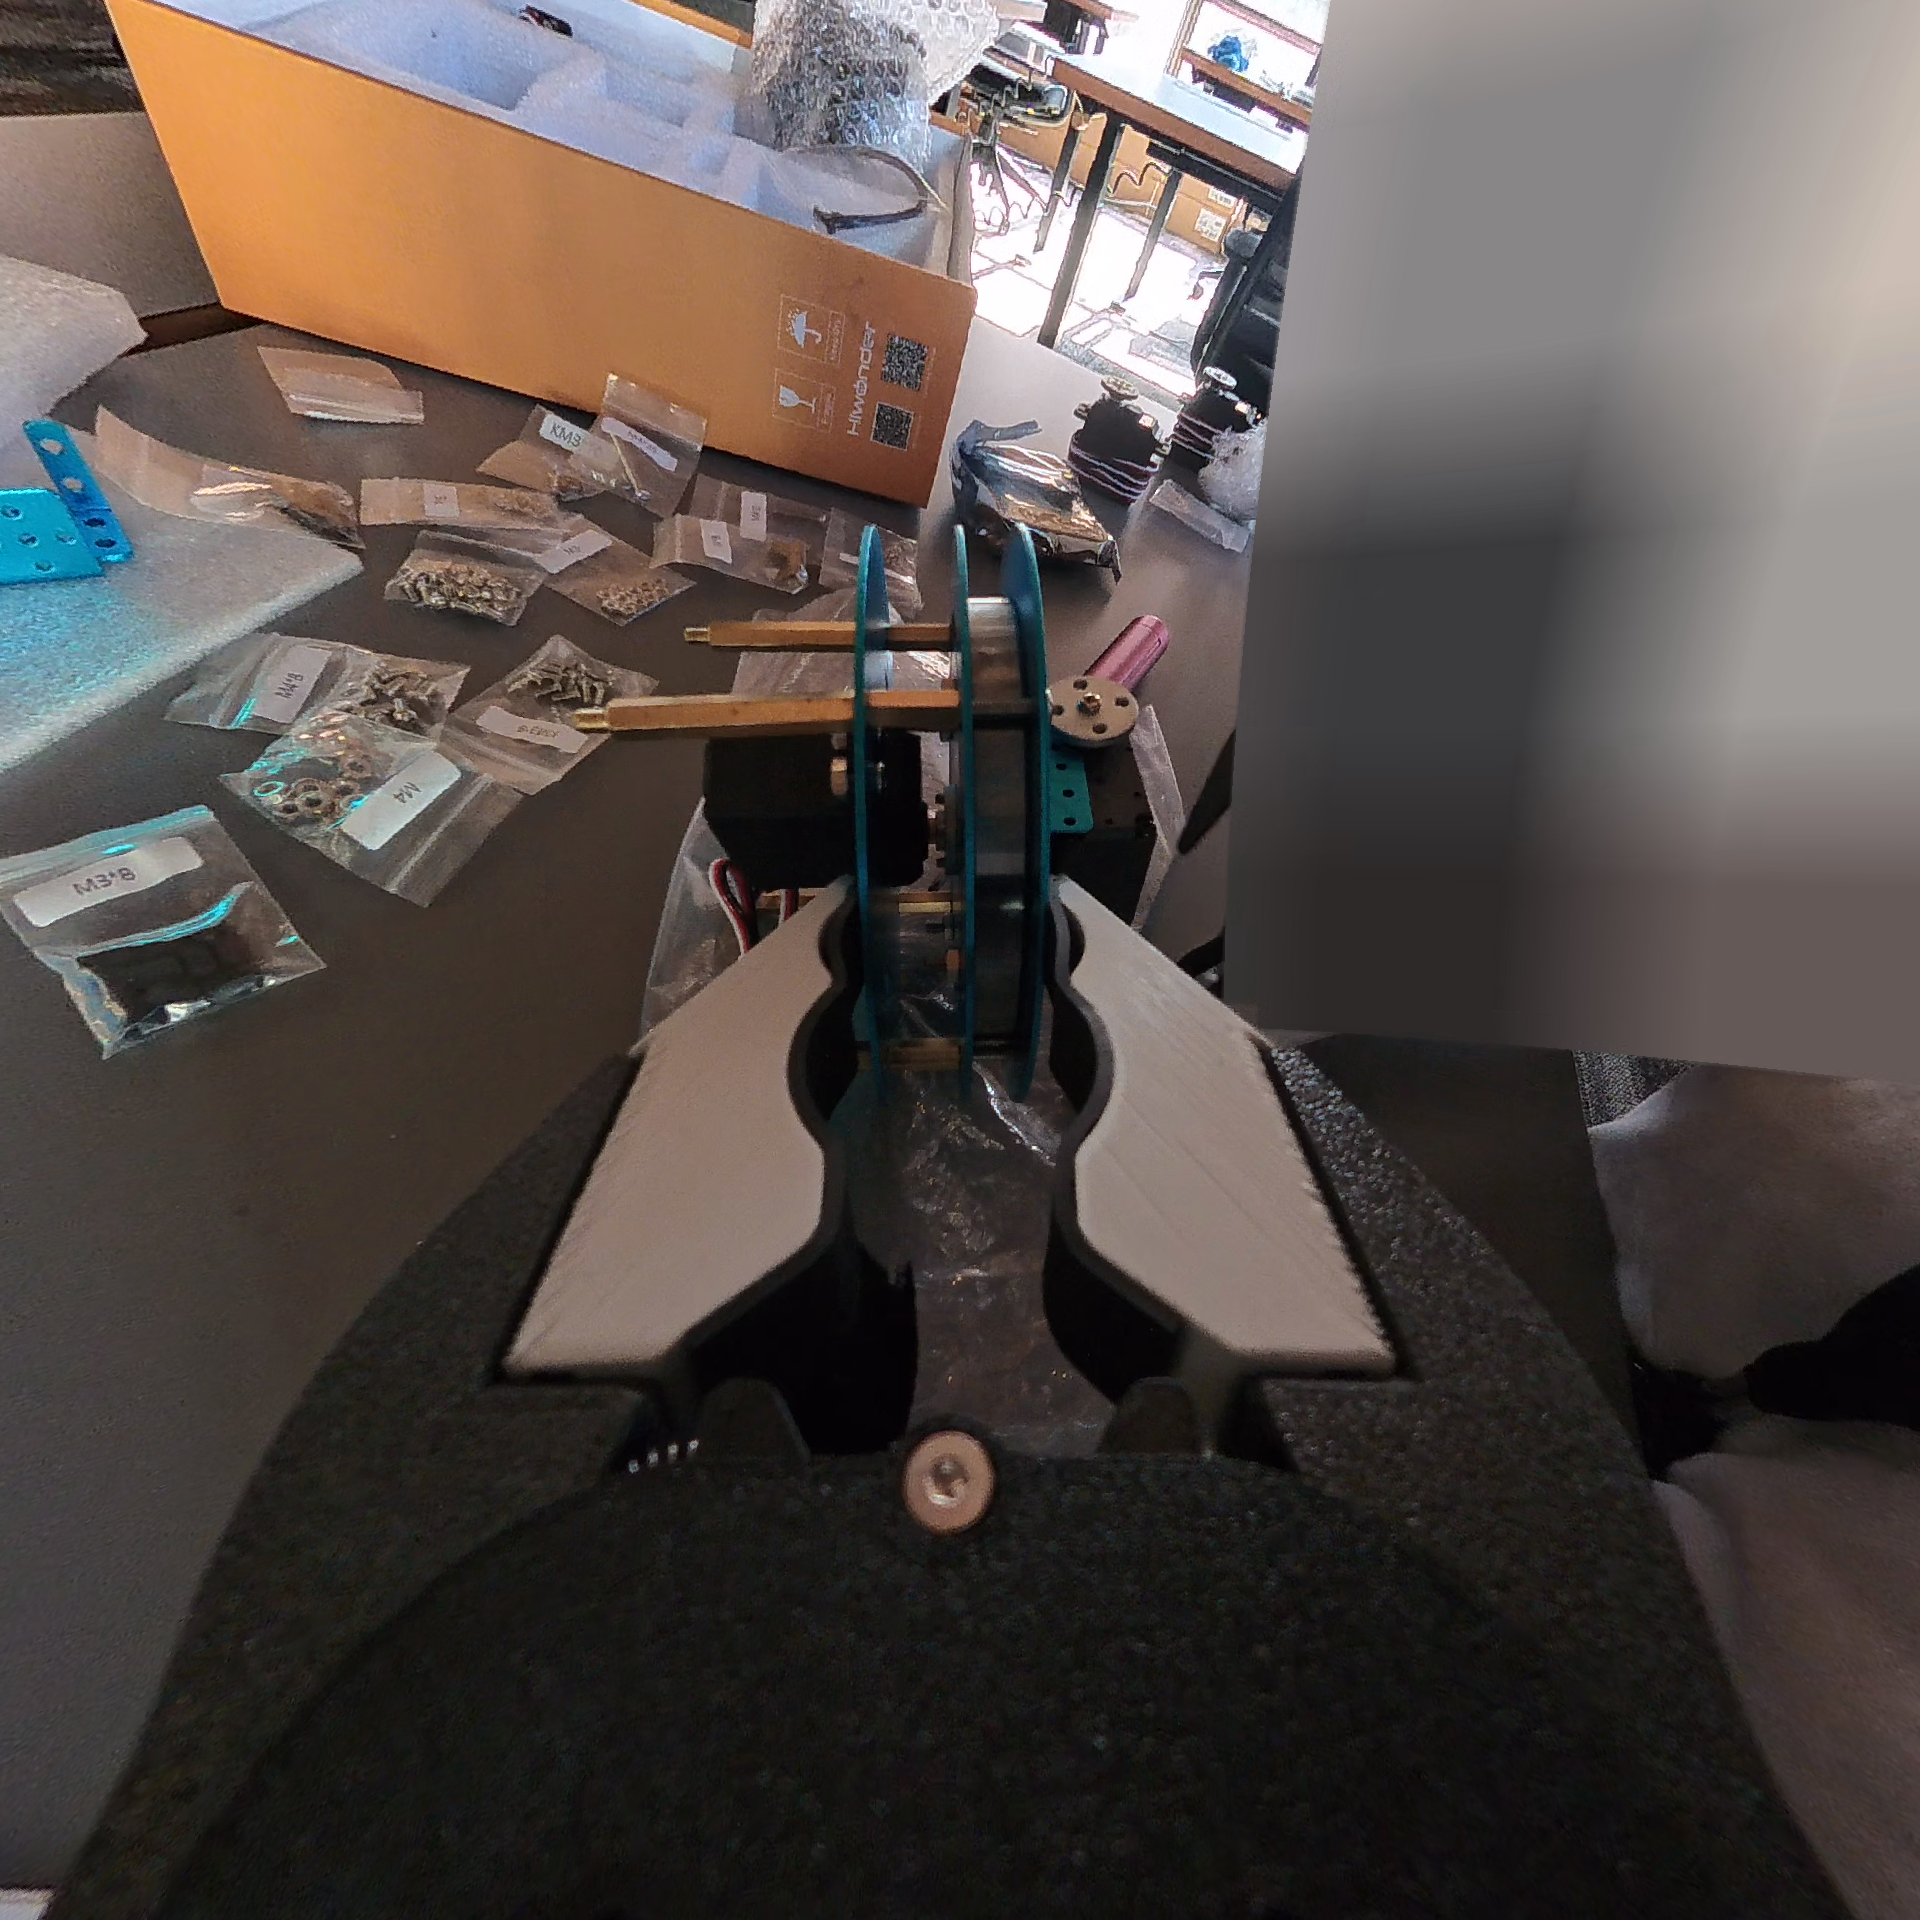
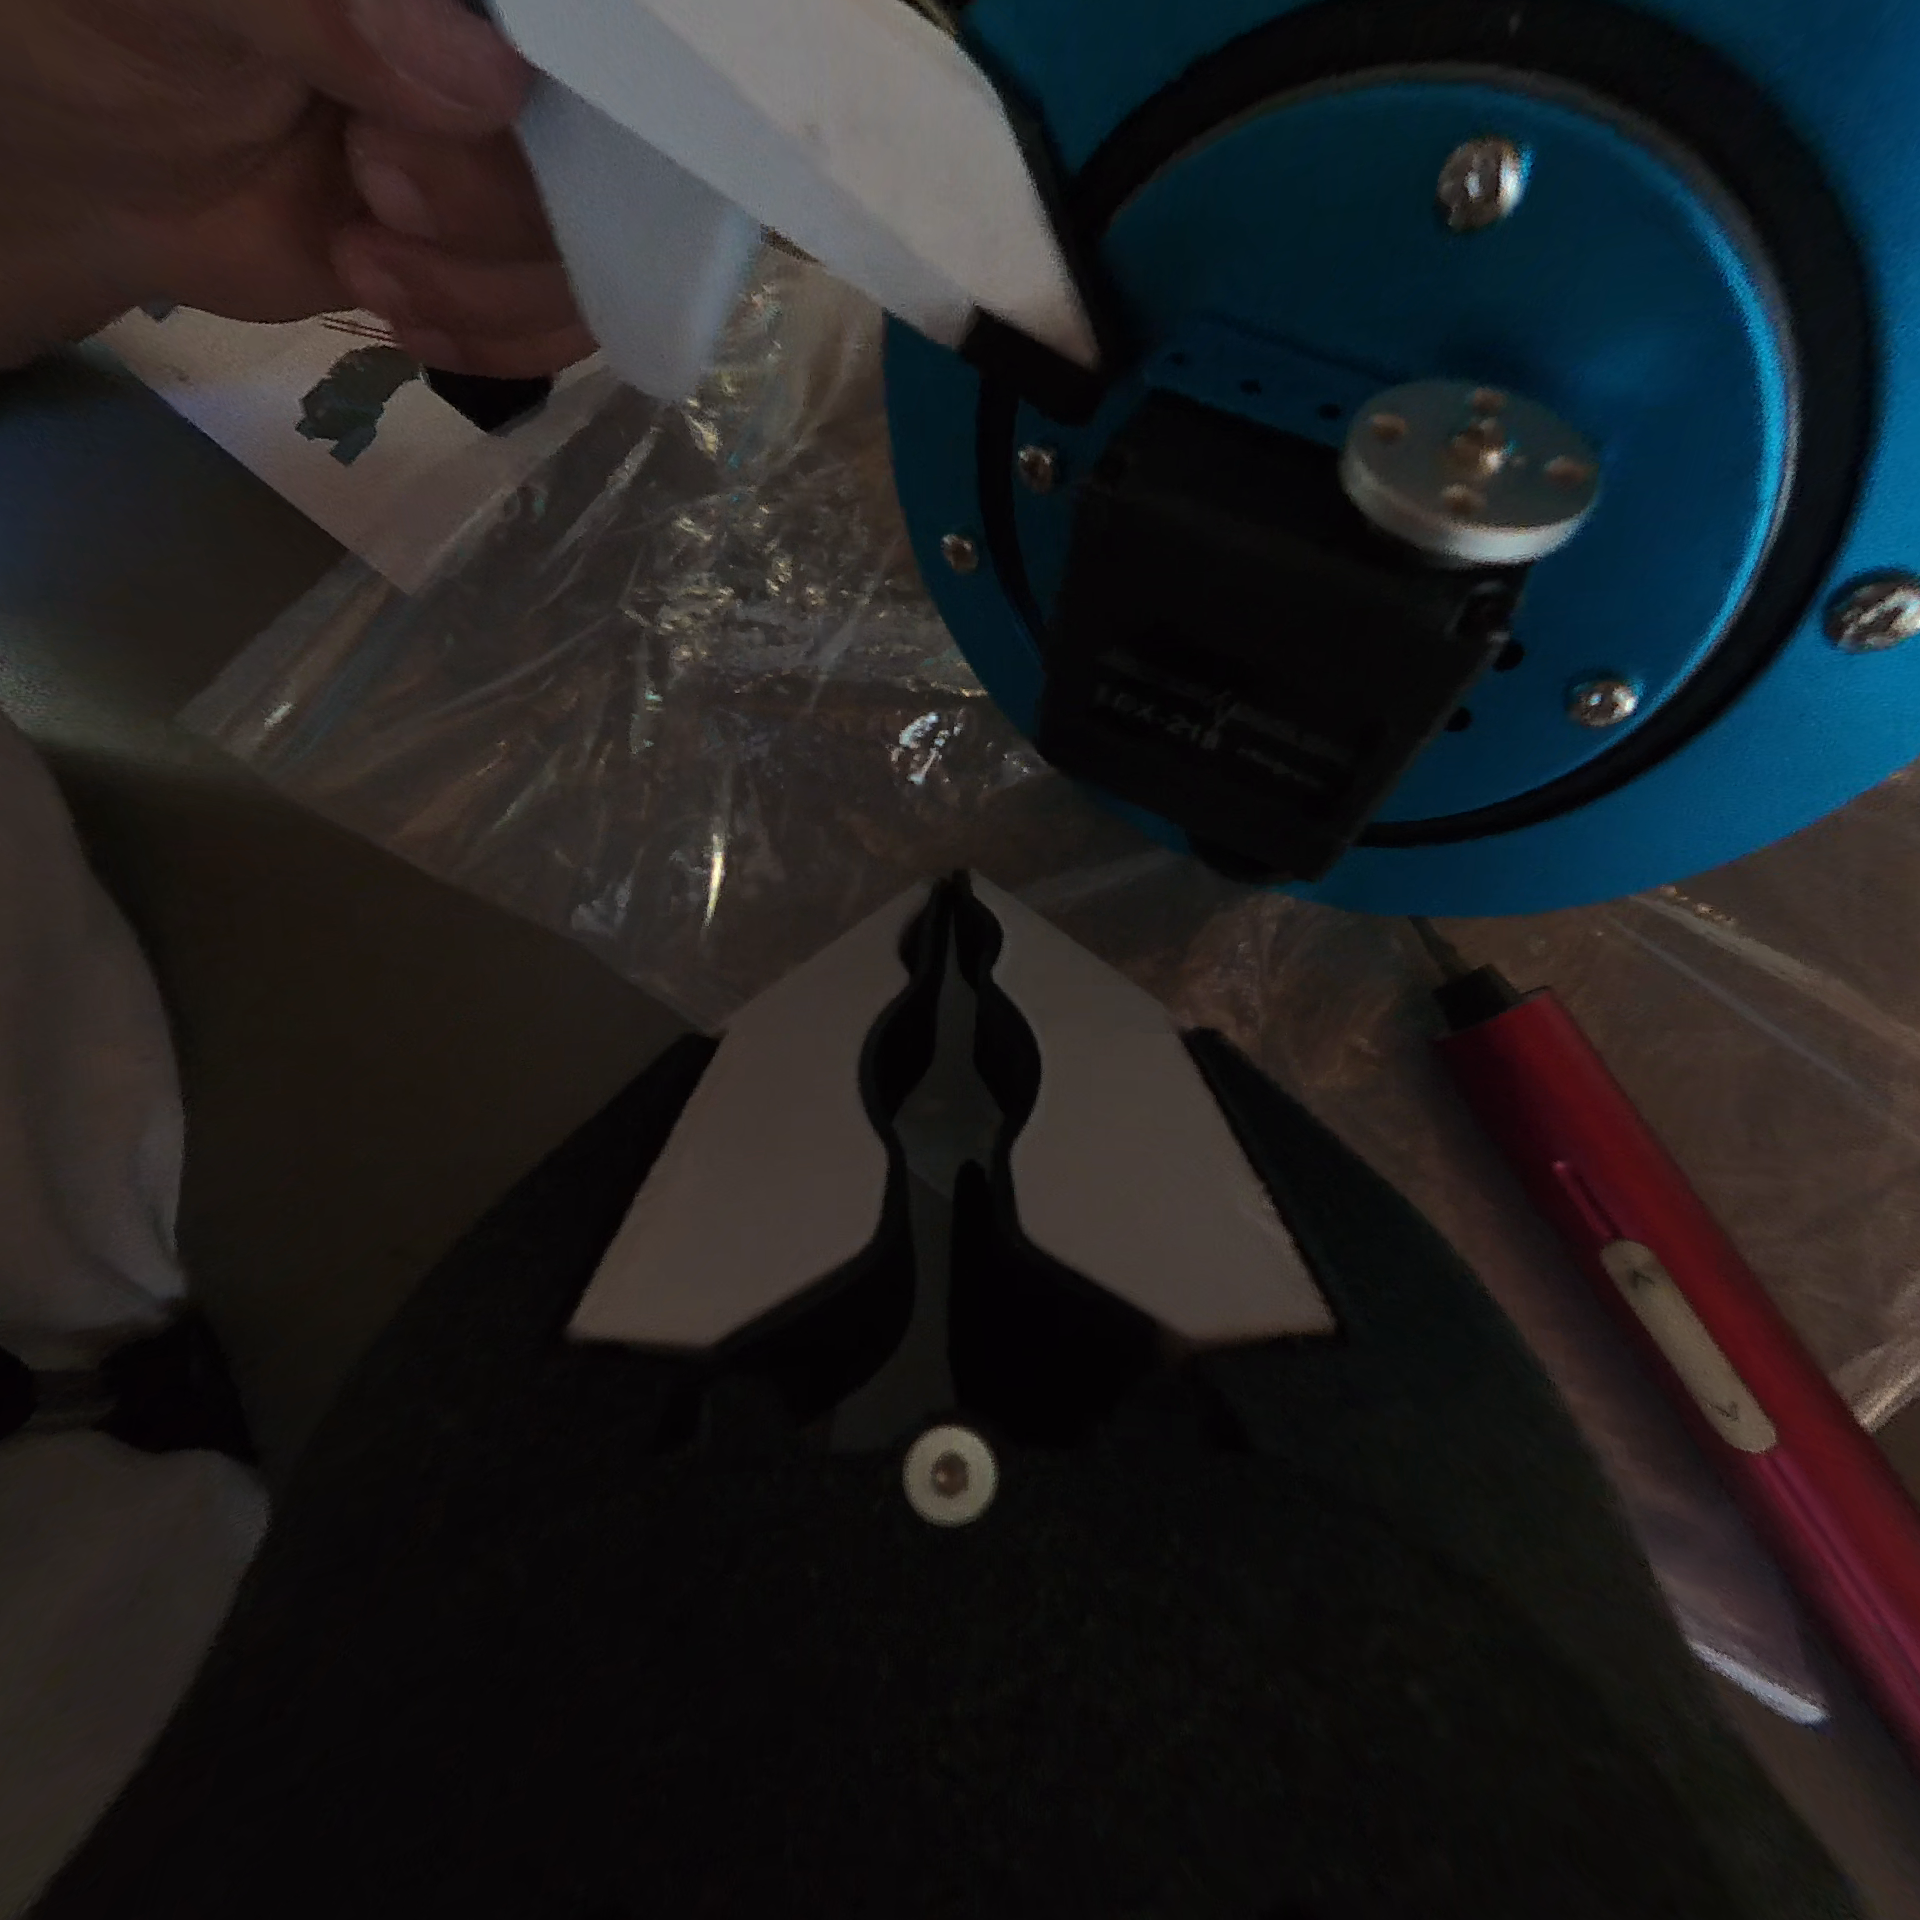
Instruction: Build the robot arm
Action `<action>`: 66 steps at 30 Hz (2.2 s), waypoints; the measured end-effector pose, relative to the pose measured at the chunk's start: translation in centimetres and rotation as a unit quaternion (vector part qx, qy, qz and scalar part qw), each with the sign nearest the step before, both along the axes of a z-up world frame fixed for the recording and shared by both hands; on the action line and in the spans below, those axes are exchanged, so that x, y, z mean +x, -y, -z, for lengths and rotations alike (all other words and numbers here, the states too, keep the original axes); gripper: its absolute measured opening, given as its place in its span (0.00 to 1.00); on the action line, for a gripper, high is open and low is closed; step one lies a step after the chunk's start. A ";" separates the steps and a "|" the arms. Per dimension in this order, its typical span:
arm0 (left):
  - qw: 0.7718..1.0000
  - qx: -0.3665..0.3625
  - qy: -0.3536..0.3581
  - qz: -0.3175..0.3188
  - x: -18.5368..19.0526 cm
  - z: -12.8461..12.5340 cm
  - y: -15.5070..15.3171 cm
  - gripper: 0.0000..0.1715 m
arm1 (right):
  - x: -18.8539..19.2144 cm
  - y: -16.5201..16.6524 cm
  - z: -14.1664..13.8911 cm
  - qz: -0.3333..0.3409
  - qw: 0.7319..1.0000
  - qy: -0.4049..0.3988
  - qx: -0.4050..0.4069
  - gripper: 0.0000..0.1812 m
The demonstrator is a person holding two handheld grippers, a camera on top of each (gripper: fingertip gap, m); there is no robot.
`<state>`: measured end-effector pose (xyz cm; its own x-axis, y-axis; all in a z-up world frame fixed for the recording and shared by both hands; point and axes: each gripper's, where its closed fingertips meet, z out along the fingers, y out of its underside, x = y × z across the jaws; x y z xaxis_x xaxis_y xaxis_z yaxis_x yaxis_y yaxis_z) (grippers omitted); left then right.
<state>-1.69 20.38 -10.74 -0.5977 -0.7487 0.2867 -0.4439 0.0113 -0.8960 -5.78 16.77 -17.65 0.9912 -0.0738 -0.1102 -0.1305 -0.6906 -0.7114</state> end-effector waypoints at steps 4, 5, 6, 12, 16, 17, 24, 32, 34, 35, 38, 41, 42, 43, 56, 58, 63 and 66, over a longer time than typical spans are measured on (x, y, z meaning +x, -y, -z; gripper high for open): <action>1.000 0.000 0.000 0.000 0.0 0.0 0.0 0.19 | -0.3 -0.3 -3.7 -0.037 0.993 0.095 0.060 0.00; 1.000 0.000 0.000 0.000 0.0 0.0 0.0 0.19 | 0.1 -0.4 -5.2 -0.038 0.987 0.130 0.081 0.00; 1.000 0.000 0.000 -0.001 0.0 0.0 0.0 0.19 | 0.6 -0.4 -7.0 -0.039 0.980 0.168 0.101 0.00; 1.000 0.003 0.002 -0.003 0.0 0.0 0.1 0.18 | 4.2 -1.2 -11.6 -0.072 0.937 0.336 0.059 0.00; 1.000 0.006 0.004 -0.003 0.1 -0.1 0.2 0.18 | 4.1 -1.7 -10.1 -0.122 0.942 0.313 0.008 0.00; 1.000 0.005 0.004 -0.003 0.1 -0.1 0.2 0.18 | 4.1 -1.7 -9.7 -0.133 0.940 0.316 -0.010 0.00; 1.000 0.003 0.003 -0.002 0.1 -0.1 0.1 0.19 | 4.4 -1.9 -8.8 -0.155 0.928 0.334 -0.053 0.00; 1.000 0.004 0.003 -0.003 0.1 -0.1 0.2 0.19 | 4.5 -1.6 -8.5 -0.164 0.927 0.328 -0.077 0.00; 1.000 0.004 0.003 -0.003 0.1 -0.1 0.2 0.19 | 4.6 -1.6 -8.5 -0.164 0.927 0.328 -0.081 0.00; 1.000 0.004 0.003 -0.003 0.2 -0.1 0.2 0.18 | 4.6 -1.6 -8.4 -0.166 0.925 0.331 -0.084 0.00; 1.000 0.004 0.003 -0.002 0.1 -0.1 0.2 0.19 | 4.5 -1.6 -8.4 -0.170 0.924 0.332 -0.088 0.00; 1.000 0.005 0.003 -0.003 0.1 -0.1 0.2 0.19 | 4.4 -1.7 -8.4 -0.174 0.921 0.336 -0.092 0.00; 1.000 0.005 0.003 -0.003 0.1 -0.1 0.2 0.19 | 4.4 -1.7 -8.4 -0.174 0.920 0.338 -0.093 0.00; 1.000 0.005 0.003 -0.003 0.1 -0.2 0.2 0.18 | 4.4 -1.7 -8.4 -0.174 0.920 0.337 -0.094 0.00; 1.000 0.013 0.008 -0.002 0.1 -0.2 0.3 0.18 | 4.2 -1.6 -8.3 -0.181 0.919 0.333 -0.110 0.00; 1.000 0.013 0.008 -0.002 0.1 -0.2 0.3 0.18 | 4.2 -1.6 -8.3 -0.181 0.920 0.328 -0.112 0.00; 1.000 0.011 0.007 -0.003 0.1 -0.2 0.3 0.19 | 4.2 -1.7 -8.6 -0.174 0.927 0.315 -0.106 0.00; 1.000 0.010 0.007 -0.004 0.2 -0.2 0.3 0.19 | 4.7 -1.5 -8.5 -0.147 0.938 0.293 -0.113 0.03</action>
